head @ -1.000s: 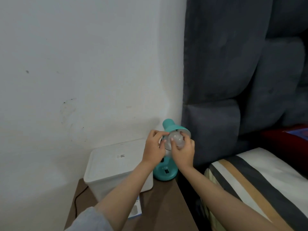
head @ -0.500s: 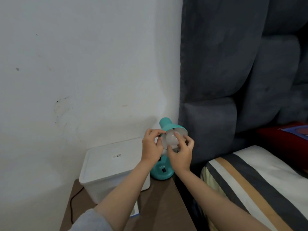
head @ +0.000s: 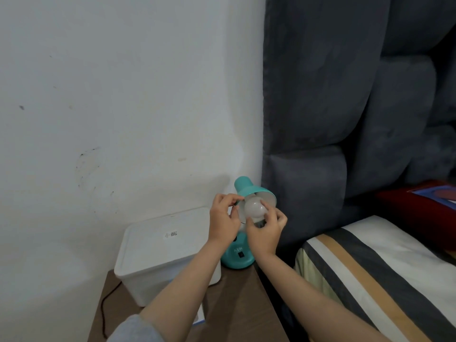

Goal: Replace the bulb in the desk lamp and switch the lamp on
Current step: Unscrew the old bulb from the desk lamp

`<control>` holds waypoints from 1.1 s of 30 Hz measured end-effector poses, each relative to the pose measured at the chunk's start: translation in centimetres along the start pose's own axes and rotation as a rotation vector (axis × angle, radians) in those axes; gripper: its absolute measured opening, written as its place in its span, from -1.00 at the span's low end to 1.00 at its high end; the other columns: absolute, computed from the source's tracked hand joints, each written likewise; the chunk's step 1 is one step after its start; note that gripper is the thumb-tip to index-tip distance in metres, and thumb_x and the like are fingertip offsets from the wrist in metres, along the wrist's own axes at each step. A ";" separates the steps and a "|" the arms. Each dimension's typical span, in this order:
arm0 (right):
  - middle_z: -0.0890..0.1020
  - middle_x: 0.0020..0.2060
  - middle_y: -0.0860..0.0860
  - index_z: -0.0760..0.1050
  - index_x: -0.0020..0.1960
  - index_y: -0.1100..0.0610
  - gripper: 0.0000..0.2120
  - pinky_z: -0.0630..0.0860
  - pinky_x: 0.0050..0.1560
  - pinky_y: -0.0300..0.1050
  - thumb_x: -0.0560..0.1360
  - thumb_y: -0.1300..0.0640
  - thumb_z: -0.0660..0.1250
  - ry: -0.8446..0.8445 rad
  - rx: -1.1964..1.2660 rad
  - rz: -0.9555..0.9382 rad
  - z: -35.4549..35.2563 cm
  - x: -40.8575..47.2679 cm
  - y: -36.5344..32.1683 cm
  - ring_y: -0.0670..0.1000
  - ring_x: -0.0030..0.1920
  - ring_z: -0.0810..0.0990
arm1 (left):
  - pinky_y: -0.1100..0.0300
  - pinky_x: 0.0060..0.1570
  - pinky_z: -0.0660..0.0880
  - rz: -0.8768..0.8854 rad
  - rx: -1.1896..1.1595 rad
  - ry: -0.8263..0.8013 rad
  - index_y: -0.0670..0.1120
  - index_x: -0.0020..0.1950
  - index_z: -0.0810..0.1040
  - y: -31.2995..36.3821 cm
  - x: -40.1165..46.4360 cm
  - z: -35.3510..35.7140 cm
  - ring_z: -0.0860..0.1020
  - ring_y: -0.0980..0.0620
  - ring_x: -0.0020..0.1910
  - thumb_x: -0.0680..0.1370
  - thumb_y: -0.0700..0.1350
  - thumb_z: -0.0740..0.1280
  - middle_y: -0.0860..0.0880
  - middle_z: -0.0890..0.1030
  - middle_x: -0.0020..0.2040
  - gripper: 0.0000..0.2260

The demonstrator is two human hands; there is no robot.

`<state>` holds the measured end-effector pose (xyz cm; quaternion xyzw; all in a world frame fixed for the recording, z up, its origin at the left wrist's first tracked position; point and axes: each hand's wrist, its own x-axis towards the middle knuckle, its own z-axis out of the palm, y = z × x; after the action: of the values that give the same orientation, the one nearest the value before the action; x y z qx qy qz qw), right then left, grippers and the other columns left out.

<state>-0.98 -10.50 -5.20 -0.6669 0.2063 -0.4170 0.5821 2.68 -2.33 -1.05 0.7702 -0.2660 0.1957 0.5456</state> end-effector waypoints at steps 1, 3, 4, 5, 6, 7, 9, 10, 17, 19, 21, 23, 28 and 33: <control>0.30 0.18 0.02 0.42 0.26 0.04 -0.49 0.57 0.08 -0.14 0.37 0.29 0.45 0.020 0.050 0.053 0.0 0.0 -0.2 0.09 0.05 0.57 | 0.50 0.00 0.40 0.001 0.001 0.000 -0.06 -0.03 0.59 -0.1 0.0 0.0 0.52 0.16 -0.04 0.44 -0.41 0.28 -0.03 0.49 -0.06 -0.72; 0.34 0.20 0.04 0.32 0.34 0.08 -0.45 0.50 -0.11 -0.39 0.41 0.17 0.45 0.041 0.109 0.175 0.1 0.3 -0.9 -0.01 -0.01 0.57 | 0.50 -0.01 0.40 0.004 0.008 -0.003 -0.05 -0.03 0.58 -0.1 0.0 0.1 0.52 0.15 -0.04 0.44 -0.41 0.28 -0.03 0.49 -0.05 -0.72; 0.38 0.22 0.07 0.31 0.36 0.10 -0.45 0.44 -0.16 -0.41 0.43 0.12 0.43 0.044 0.091 0.200 0.1 0.4 -1.2 -0.02 0.01 0.54 | 0.50 -0.01 0.40 0.005 0.010 -0.005 -0.06 -0.02 0.58 -0.1 0.0 0.1 0.52 0.16 -0.04 0.44 -0.40 0.28 -0.04 0.49 -0.05 -0.72; 0.40 0.23 0.10 0.31 0.36 0.12 -0.46 0.42 -0.13 -0.37 0.45 0.11 0.42 0.043 0.061 0.196 0.1 0.5 -1.3 -0.03 0.02 0.50 | 0.51 -0.01 0.39 0.004 0.011 -0.003 -0.06 -0.02 0.58 -0.1 -0.1 0.1 0.52 0.16 -0.04 0.44 -0.41 0.28 -0.04 0.49 -0.05 -0.72; 0.40 0.22 0.12 0.34 0.34 0.12 -0.50 0.42 -0.07 -0.29 0.45 0.14 0.41 0.033 0.040 0.176 0.1 0.6 -1.4 -0.03 0.02 0.47 | 0.52 -0.02 0.39 0.001 0.010 0.001 -0.07 -0.02 0.58 0.0 -0.1 0.1 0.52 0.15 -0.04 0.44 -0.41 0.28 -0.05 0.49 -0.05 -0.72; 0.39 0.20 0.11 0.38 0.30 0.10 -0.54 0.44 -0.02 -0.22 0.44 0.21 0.41 0.024 0.037 0.149 0.2 0.5 -1.5 -0.01 0.01 0.47 | 0.53 -0.02 0.38 -0.002 0.007 0.007 -0.07 -0.02 0.58 0.0 -0.1 0.1 0.52 0.15 -0.05 0.44 -0.41 0.27 -0.05 0.49 -0.05 -0.73; 0.33 0.16 0.05 0.46 0.19 0.04 -0.56 0.51 0.05 -0.14 0.38 0.37 0.38 0.000 0.046 0.100 0.3 0.3 -1.3 0.06 0.02 0.51 | 0.52 -0.02 0.39 -0.002 0.008 0.006 -0.06 -0.02 0.58 0.0 0.0 0.2 0.51 0.17 -0.05 0.45 -0.41 0.28 -0.06 0.49 -0.04 -0.72; 0.31 0.15 0.03 0.48 0.15 0.01 -0.55 0.53 0.07 -0.13 0.36 0.40 0.38 0.000 0.041 0.083 0.4 0.1 -1.1 0.08 0.04 0.52 | 0.52 -0.01 0.39 0.001 0.012 0.002 -0.05 -0.02 0.58 -0.1 0.0 0.2 0.51 0.18 -0.04 0.45 -0.41 0.27 -0.06 0.49 -0.04 -0.71; 0.37 0.27 0.14 0.28 0.40 0.11 -0.42 0.41 0.02 -0.17 0.44 0.10 0.42 0.059 0.068 0.239 0.4 0.3 -1.6 -0.07 0.02 0.40 | 0.52 -0.01 0.39 0.001 0.015 0.001 -0.06 -0.01 0.57 0.1 -0.3 0.1 0.51 0.18 -0.03 0.44 -0.42 0.25 -0.06 0.49 -0.03 -0.70; 0.37 0.24 0.13 0.34 0.36 0.12 -0.48 0.43 0.04 -0.18 0.45 0.18 0.40 0.040 0.053 0.204 0.5 0.4 -1.7 -0.03 0.02 0.44 | 0.52 -0.02 0.39 0.001 0.017 0.007 -0.07 -0.01 0.57 0.1 -0.3 0.1 0.51 0.18 -0.04 0.44 -0.43 0.25 -0.07 0.49 -0.04 -0.70; 0.33 0.17 0.07 0.44 0.25 0.05 -0.53 0.53 0.09 -0.10 0.40 0.35 0.39 0.023 0.091 0.158 0.6 0.3 -1.6 0.08 0.04 0.52 | 0.52 -0.02 0.38 -0.003 0.018 0.012 -0.08 -0.01 0.58 0.1 -0.2 0.1 0.50 0.18 -0.05 0.44 -0.43 0.25 -0.07 0.49 -0.04 -0.70; 0.30 0.14 0.03 0.47 0.18 0.01 -0.51 0.55 0.14 -0.02 0.35 0.41 0.39 0.024 0.101 0.135 0.6 0.2 -1.3 0.12 0.06 0.54 | 0.53 -0.02 0.38 0.000 0.018 0.006 -0.07 -0.02 0.58 0.1 -0.2 0.1 0.51 0.18 -0.05 0.44 -0.43 0.25 -0.08 0.49 -0.04 -0.70; 0.35 0.27 0.12 0.26 0.42 0.07 -0.37 0.49 0.08 -0.09 0.42 0.10 0.44 0.051 0.119 0.267 0.7 0.4 -1.3 0.05 0.12 0.49 | 0.53 -0.04 0.38 -0.004 0.003 0.005 -0.06 -0.02 0.58 0.2 -0.4 0.2 0.51 0.19 -0.06 0.44 -0.43 0.25 -0.07 0.49 -0.04 -0.69; 0.33 0.19 0.10 0.45 0.25 0.03 -0.47 0.55 0.14 -0.02 0.36 0.41 0.38 0.031 0.142 0.208 0.9 0.4 -1.1 0.11 0.08 0.54 | 0.53 -0.03 0.37 -0.012 -0.004 0.014 -0.07 -0.02 0.58 0.1 -0.3 0.2 0.50 0.18 -0.05 0.44 -0.43 0.25 -0.08 0.48 -0.05 -0.70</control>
<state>-0.24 -10.00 -4.04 -0.5924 0.2534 -0.3783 0.6647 2.37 -2.48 -1.22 0.7693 -0.2581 0.1974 0.5500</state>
